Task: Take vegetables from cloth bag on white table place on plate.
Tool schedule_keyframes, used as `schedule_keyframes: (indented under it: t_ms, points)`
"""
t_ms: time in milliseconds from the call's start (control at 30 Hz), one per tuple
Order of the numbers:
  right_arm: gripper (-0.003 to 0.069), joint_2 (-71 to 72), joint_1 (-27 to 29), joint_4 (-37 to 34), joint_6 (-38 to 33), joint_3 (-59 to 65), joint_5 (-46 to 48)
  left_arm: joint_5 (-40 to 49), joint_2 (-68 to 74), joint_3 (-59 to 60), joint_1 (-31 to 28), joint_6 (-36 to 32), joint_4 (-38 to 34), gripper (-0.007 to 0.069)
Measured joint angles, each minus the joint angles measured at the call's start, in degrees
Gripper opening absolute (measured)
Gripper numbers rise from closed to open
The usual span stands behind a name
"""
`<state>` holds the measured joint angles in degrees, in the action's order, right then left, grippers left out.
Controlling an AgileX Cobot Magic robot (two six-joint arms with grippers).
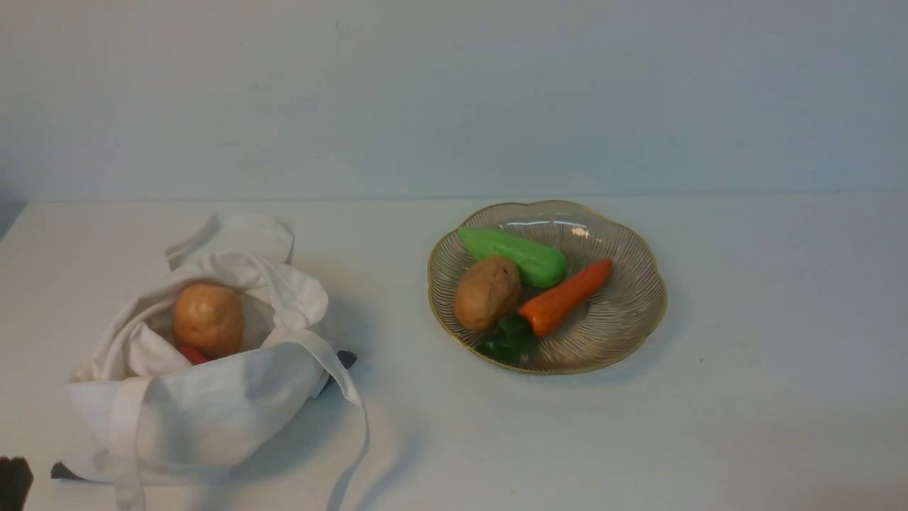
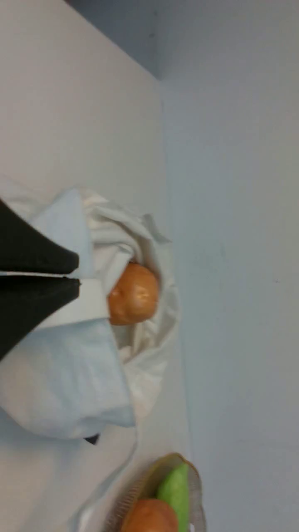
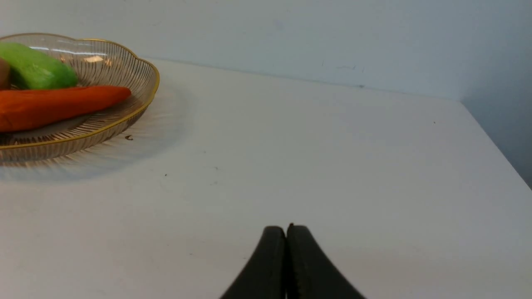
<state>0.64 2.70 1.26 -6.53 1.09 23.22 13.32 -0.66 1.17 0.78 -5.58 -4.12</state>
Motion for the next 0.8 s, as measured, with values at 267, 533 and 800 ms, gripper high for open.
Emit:
schedule_keyframes:
  t_ms: [267, 533, 800]
  points:
    - [-0.0015, 0.0, 0.0, 0.0, 0.0, 0.0, 0.0, 6.8, 0.0, 0.5, -0.2, -0.6, 2.0, -0.0005]
    - [-0.0015, 0.0, 0.0, 0.0, 0.0, 0.0, 0.0, 7.8, 0.0, 0.5, -0.2, -0.8, 2.1, -0.0005]
    - [-0.0015, 0.0, 0.0, 0.0, 0.0, 0.0, 0.0, 7.9, 0.0, 0.5, -0.2, -0.8, 2.1, -0.0005]
